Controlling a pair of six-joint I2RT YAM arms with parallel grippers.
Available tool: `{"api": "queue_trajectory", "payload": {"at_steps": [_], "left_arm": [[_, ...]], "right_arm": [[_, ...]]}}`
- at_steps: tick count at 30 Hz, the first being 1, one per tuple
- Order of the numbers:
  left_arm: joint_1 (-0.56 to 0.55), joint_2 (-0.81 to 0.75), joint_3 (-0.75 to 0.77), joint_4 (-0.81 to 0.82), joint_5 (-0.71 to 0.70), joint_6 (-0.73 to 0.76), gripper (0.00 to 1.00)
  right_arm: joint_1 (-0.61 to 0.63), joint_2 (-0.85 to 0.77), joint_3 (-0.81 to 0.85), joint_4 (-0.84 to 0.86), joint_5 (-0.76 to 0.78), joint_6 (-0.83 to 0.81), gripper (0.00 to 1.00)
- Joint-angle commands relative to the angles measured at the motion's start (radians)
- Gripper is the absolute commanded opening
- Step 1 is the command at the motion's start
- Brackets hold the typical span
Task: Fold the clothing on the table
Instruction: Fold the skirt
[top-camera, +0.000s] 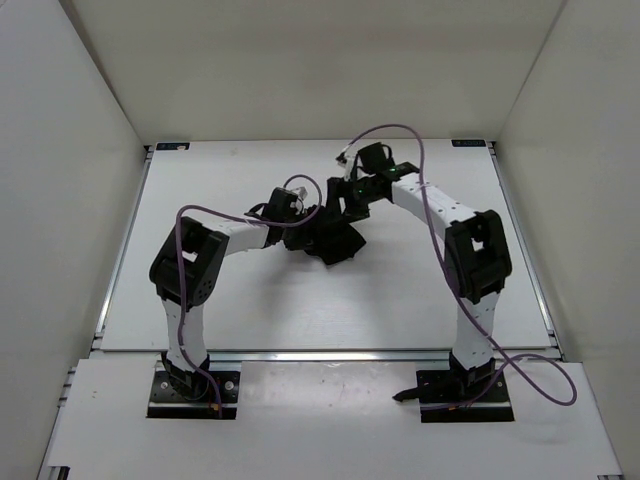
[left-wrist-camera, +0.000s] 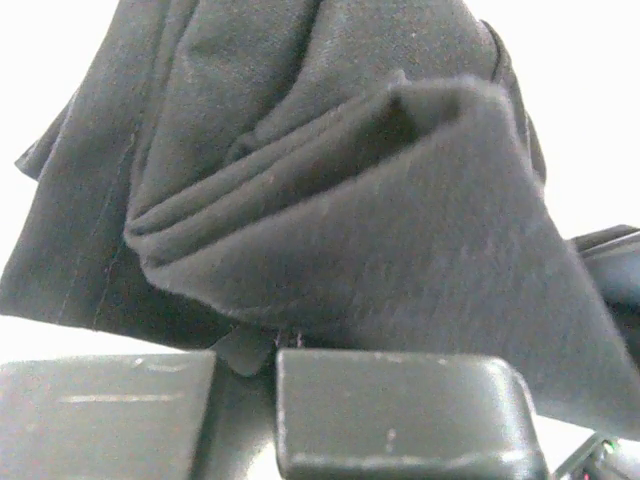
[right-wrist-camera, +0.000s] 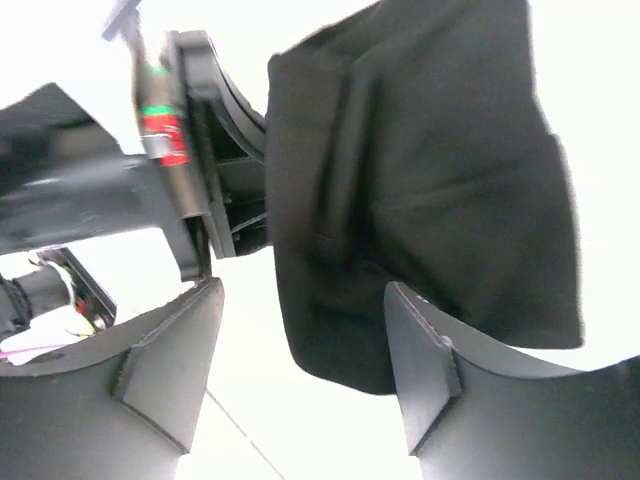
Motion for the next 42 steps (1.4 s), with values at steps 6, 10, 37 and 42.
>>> {"api": "queue_trajectory", "payload": {"at_steps": [6, 10, 37, 42], "left_arm": [[0.053, -0.193, -0.102, -0.112, 0.010, -0.006, 0.01], [0.038, -0.258, -0.143, -0.099, 0.006, -0.025, 0.01], [0.026, -0.442, -0.179, -0.065, -0.081, -0.088, 0.11], [-0.062, -0.276, -0.101, -0.068, -0.096, -0.067, 0.00]], "right_arm": [[-0.151, -0.316, -0.172, 0.190, -0.035, 0.039, 0.50], [-0.141, -0.323, -0.301, 0.215, 0.005, -0.004, 0.36], [-0.002, -0.197, -0.411, 0.383, -0.106, -0.010, 0.07], [-0.097, -0.191, -0.385, 0.334, -0.089, -0.032, 0.00]]}}
